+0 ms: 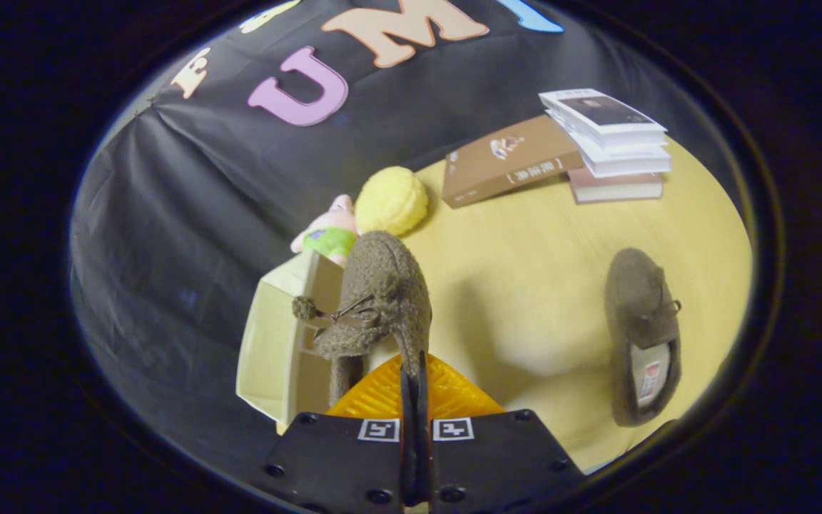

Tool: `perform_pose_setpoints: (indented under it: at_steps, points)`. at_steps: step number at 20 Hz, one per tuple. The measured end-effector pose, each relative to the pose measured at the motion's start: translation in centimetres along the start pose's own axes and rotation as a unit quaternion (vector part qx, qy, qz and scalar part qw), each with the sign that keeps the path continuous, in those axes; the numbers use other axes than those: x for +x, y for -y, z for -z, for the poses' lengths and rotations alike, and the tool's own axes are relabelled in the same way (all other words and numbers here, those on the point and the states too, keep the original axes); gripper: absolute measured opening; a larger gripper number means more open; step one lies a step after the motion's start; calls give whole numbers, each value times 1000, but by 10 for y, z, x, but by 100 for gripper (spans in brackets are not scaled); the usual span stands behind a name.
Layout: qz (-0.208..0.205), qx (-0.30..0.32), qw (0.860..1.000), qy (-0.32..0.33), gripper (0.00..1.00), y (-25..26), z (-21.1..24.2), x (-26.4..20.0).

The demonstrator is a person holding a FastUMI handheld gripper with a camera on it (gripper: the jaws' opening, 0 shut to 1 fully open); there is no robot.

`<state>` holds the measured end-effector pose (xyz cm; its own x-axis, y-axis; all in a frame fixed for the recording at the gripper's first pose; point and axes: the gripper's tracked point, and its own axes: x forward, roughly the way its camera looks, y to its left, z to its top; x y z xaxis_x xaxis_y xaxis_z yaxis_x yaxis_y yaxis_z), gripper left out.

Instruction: Open the storage box then place both shoes into the box .Put the left shoe in first, then the right shoe, with the right side of both shoes facing outward in a uniform manner.

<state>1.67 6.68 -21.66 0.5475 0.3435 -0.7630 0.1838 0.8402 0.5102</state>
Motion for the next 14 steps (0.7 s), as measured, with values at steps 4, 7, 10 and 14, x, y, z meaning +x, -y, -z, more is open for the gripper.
perform_pose_setpoints:
  at_steps: [4, 7, 10, 14]
  points:
    - [-52, 10, 998, 15, 3, -75, -14, 1]
    - [-76, 13, 997, 7, 3, -123, -7, 18]
    - [-73, 14, 997, -11, 3, -155, 11, 46]
    - [-40, 22, 998, -33, 3, -177, 40, 93]
